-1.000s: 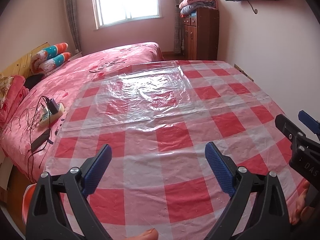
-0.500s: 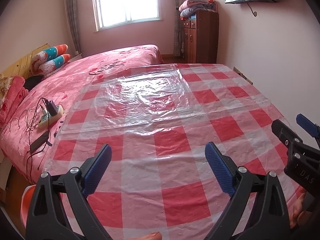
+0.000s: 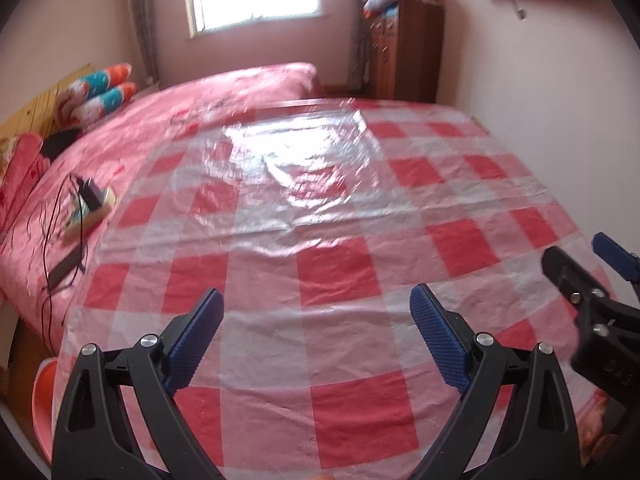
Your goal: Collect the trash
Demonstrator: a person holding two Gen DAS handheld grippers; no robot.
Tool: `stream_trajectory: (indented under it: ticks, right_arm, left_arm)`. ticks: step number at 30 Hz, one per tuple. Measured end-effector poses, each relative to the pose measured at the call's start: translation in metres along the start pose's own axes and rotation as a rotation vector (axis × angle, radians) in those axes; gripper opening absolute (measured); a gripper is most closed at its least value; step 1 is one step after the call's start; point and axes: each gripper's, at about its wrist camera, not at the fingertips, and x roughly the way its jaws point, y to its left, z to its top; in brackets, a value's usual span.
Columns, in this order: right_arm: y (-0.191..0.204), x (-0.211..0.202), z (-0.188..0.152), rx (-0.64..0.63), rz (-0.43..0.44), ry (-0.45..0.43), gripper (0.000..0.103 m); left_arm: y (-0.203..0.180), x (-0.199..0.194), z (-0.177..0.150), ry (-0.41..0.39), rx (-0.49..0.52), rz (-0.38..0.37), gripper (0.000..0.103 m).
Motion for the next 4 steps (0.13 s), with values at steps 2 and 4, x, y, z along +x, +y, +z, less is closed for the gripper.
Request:
stream_trajectory:
  ticks: [2, 4]
  right_arm:
    - [-0.001, 0.01, 0.004, -0.005, -0.009, 0.04, 0.094]
    - [-0.003, 0.027, 0.008, -0.004, -0.019, 0.108, 0.094]
  left_arm:
    - [0.0, 0.013, 0.0, 0.045, -0.013, 0.018, 0.094]
    - [0.001, 0.025, 0.002, 0.083, -0.035, 0.022, 0.094]
